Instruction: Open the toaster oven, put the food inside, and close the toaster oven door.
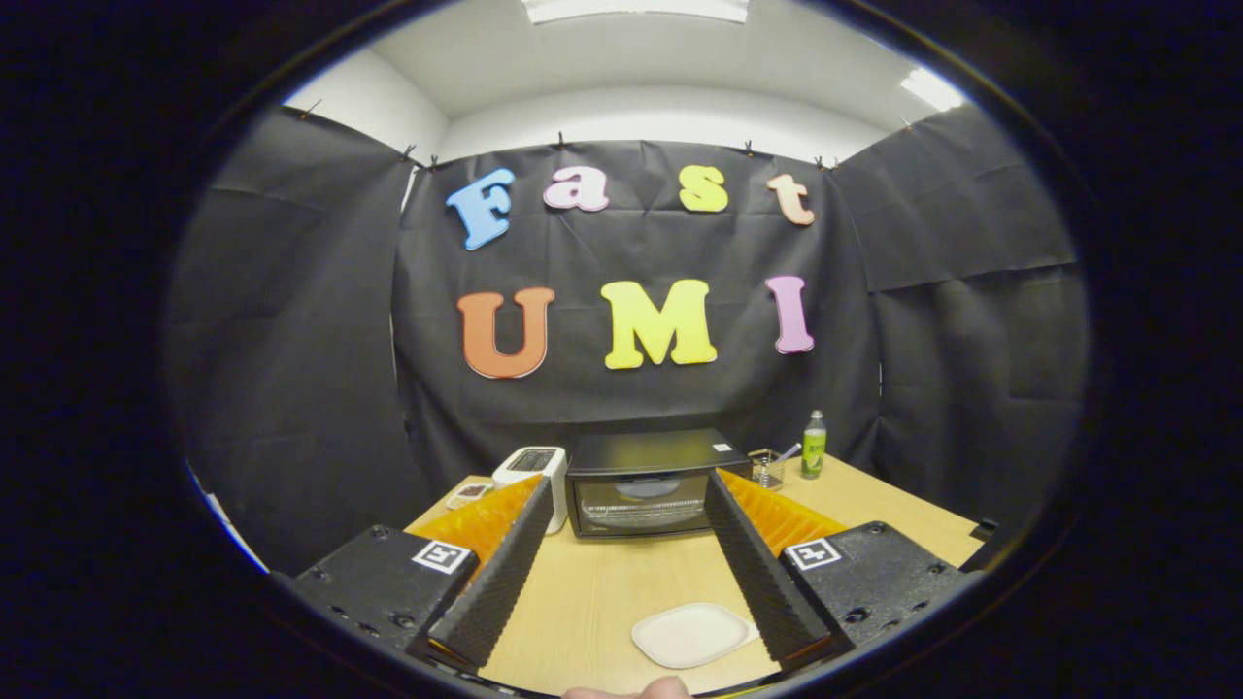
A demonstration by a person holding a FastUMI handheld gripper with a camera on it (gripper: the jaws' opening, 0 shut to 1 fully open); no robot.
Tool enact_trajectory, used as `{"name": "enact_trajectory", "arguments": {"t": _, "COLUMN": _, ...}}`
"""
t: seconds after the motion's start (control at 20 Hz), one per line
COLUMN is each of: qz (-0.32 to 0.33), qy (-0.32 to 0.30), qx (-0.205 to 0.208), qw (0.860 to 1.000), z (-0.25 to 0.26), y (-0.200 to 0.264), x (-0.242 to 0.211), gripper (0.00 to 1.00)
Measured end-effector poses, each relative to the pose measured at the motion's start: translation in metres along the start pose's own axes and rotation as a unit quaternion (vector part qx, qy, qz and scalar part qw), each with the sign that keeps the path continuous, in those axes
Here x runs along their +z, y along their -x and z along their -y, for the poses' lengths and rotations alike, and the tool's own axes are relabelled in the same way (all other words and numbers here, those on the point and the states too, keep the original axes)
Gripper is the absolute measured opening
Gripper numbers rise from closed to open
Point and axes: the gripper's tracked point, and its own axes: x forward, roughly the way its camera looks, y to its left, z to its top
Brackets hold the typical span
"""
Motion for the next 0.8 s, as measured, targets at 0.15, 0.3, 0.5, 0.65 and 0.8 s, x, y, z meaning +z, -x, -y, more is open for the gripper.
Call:
{"name": "enact_trajectory", "arguments": {"t": 0.15, "qz": 0.013, "qy": -0.001, "qx": -0.002, "qw": 1.000, "z": -0.0005, "y": 0.0029, "x": 0.0068, "gripper": 1.00}}
{"name": "enact_trajectory", "arguments": {"t": 0.3, "qz": 0.020, "qy": -0.001, "qx": -0.001, "qw": 1.000, "z": -0.0023, "y": 0.0043, "x": 0.0083, "gripper": 1.00}}
{"name": "enact_trajectory", "arguments": {"t": 0.5, "qz": 0.020, "qy": -0.004, "qx": -0.004, "qw": 1.000, "z": -0.0006, "y": 0.0031, "x": 0.0090, "gripper": 1.00}}
{"name": "enact_trajectory", "arguments": {"t": 0.65, "qz": 0.021, "qy": -0.004, "qx": -0.003, "qw": 1.000, "z": -0.0015, "y": 0.0035, "x": 0.0099, "gripper": 1.00}}
{"name": "enact_trajectory", "arguments": {"t": 0.8, "qz": 0.022, "qy": -0.005, "qx": -0.004, "qw": 1.000, "z": -0.0024, "y": 0.0045, "x": 0.0111, "gripper": 1.00}}
